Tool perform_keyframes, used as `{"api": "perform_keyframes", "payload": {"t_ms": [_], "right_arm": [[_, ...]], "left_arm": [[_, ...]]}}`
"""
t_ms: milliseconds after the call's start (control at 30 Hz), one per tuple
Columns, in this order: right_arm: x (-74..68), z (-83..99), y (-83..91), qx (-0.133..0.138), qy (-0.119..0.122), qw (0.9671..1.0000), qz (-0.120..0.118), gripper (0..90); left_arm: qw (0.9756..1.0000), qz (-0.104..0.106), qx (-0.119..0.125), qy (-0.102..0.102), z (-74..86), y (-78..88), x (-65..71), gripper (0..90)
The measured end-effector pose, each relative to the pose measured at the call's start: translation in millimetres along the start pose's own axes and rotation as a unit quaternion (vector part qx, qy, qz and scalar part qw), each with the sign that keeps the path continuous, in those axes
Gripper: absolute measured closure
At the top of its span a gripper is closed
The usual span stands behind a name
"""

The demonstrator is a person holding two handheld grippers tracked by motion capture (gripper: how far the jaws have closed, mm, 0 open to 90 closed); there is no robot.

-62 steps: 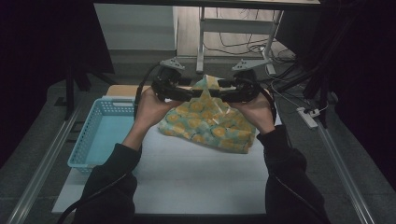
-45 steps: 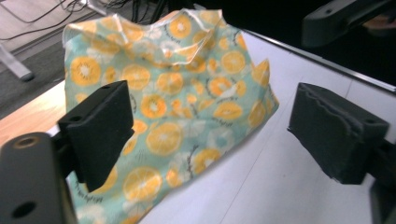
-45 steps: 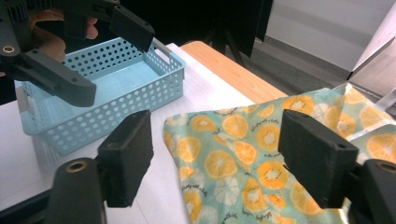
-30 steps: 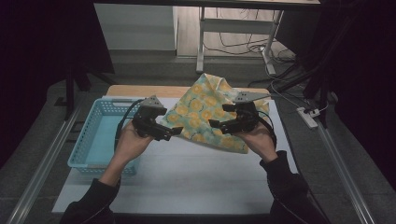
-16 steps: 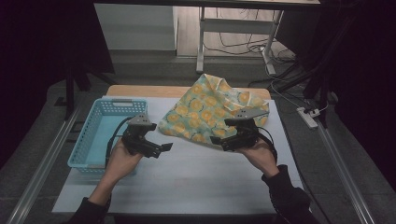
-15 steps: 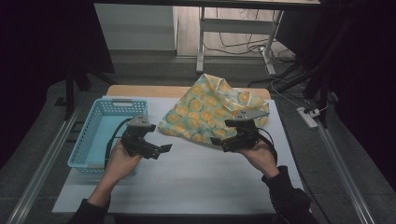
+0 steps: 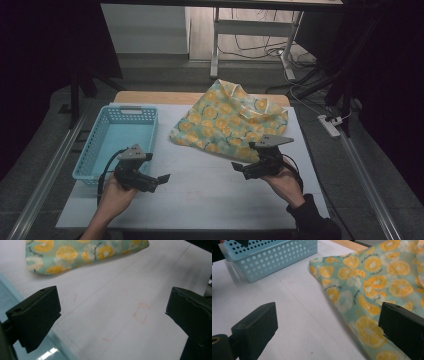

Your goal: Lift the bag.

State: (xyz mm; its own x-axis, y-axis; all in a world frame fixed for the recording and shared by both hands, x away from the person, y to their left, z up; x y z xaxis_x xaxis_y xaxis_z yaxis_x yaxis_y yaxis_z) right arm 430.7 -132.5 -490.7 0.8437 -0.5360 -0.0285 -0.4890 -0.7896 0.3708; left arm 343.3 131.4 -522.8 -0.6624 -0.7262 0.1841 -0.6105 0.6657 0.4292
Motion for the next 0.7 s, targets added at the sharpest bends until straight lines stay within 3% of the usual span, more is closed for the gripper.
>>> {"api": "perform_keyframes", "payload": {"t_ms": [333,467,700], "right_arm": [[-1.6,38.0,34.3,0.006,-0.015,0.9996,0.024,2.4],[-1.7,54.4,50.2,0.001,-0.018,0.9993,0.034,2.0],[-3.4,80.4,72.8,-0.013,-0.028,0.9981,0.052,0.9]], "left_arm": [[0.9996,-0.024,0.001,0.011,36.7,30.8,8.7,0.0],[0.9992,-0.036,0.013,0.013,49.0,44.7,11.1,0.0],[0.9975,-0.065,0.011,0.025,69.9,64.4,6.2,0.0]]}}
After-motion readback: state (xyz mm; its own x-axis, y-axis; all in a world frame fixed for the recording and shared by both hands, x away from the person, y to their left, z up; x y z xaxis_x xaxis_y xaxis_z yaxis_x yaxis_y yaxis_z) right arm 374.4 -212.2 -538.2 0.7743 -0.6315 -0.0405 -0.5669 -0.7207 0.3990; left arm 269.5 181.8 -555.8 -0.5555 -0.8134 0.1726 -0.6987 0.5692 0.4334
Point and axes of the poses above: each handheld gripper's, and its own axes: y roughly backward along the jaws, z roughly out of its underside, x roughly to its right, the point moved 10 cm from there along -y, roughly forward along the jaws, and after that the axes turned 12 degrees about x, right-handed, at the moved point
